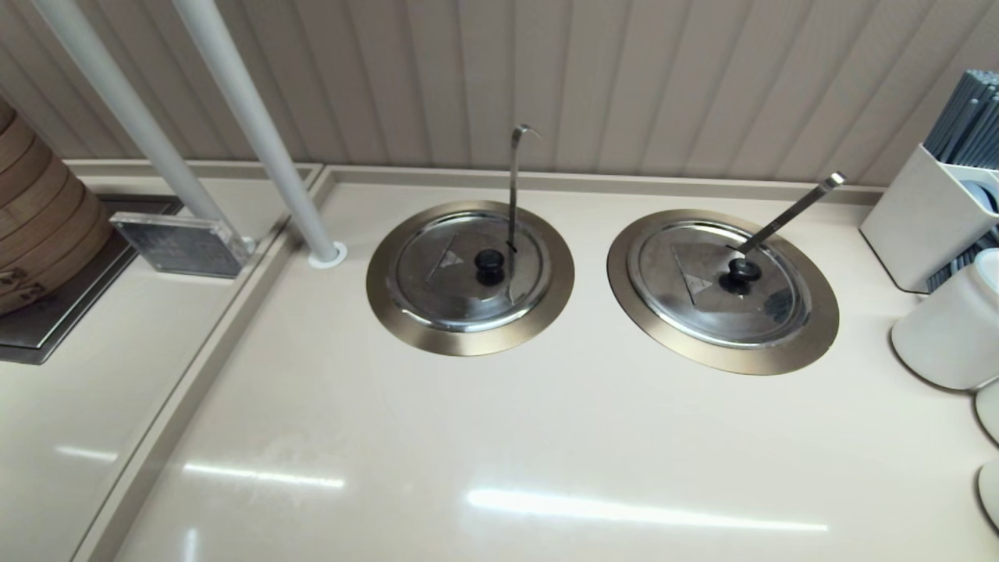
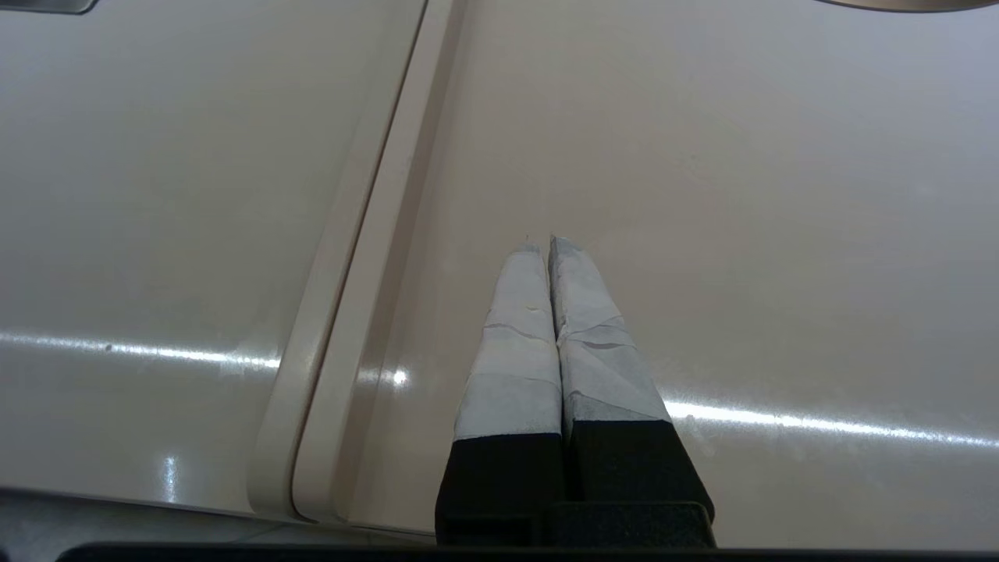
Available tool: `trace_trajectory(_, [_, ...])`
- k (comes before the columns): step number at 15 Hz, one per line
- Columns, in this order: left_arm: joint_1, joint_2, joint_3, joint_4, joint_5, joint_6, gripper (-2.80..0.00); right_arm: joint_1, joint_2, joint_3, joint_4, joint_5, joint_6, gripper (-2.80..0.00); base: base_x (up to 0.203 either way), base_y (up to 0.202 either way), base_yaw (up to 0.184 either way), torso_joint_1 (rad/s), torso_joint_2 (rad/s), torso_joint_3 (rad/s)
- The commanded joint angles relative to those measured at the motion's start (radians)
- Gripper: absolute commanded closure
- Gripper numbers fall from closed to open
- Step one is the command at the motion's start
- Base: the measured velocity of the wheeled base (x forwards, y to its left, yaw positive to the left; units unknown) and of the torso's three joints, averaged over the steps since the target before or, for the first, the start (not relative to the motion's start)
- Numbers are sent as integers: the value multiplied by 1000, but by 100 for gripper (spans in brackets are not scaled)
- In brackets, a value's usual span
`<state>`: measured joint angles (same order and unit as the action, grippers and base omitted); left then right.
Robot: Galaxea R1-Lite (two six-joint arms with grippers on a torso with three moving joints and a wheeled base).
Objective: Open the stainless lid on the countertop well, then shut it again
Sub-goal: Open the lid
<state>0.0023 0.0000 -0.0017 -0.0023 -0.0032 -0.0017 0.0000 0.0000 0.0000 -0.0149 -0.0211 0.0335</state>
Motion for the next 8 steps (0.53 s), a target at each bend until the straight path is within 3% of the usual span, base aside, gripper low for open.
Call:
trace_trajectory(1, [1, 2, 0, -1, 2, 5, 0, 0, 0, 5, 0, 0, 0, 0, 0, 0, 0, 0, 0, 0])
trace_trajectory(6, [1, 2, -10, -14, 2, 35, 0, 0, 2, 3, 0, 0, 0, 0, 0, 0, 0, 0, 0, 0])
trace_trajectory(8, [1, 8, -91, -36, -6, 40, 0, 0, 0, 5, 0, 0, 0, 0, 0, 0, 0, 0, 0, 0])
